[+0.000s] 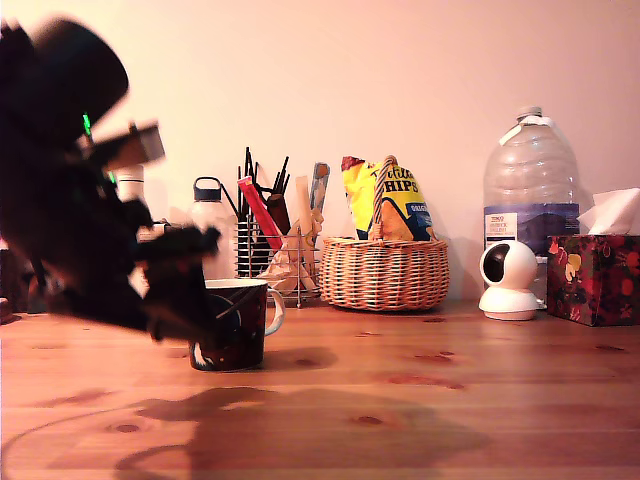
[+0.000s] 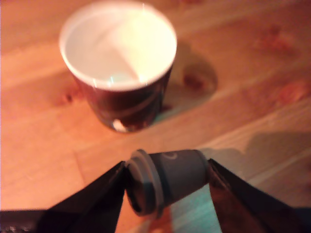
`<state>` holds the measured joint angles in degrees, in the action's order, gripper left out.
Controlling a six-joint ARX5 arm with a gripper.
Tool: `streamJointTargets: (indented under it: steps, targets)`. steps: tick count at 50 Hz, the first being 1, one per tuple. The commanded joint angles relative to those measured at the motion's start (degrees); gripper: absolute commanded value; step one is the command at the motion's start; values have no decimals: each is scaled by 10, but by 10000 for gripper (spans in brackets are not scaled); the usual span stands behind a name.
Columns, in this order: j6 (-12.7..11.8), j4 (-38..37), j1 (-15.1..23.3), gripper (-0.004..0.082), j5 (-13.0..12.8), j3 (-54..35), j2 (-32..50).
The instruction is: Pick up the coffee capsules from the table one by one and drop them inside the nearest coffee cup
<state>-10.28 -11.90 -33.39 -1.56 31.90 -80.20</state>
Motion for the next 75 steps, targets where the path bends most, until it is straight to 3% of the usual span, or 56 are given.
streamJointTargets:
  steps: [1, 16, 25, 37, 45, 75]
  targets:
    - [8, -1, 1, 406, -1, -4, 14]
    - [33, -9, 13, 406, -5, -3, 45]
    - [36, -49, 14, 406, -4, -3, 45]
    - [59, -89, 15, 406, -4, -3, 43]
    - [58, -90, 24, 406, -1, 9, 34]
    - [58, 66, 38, 406, 31, 176, -74]
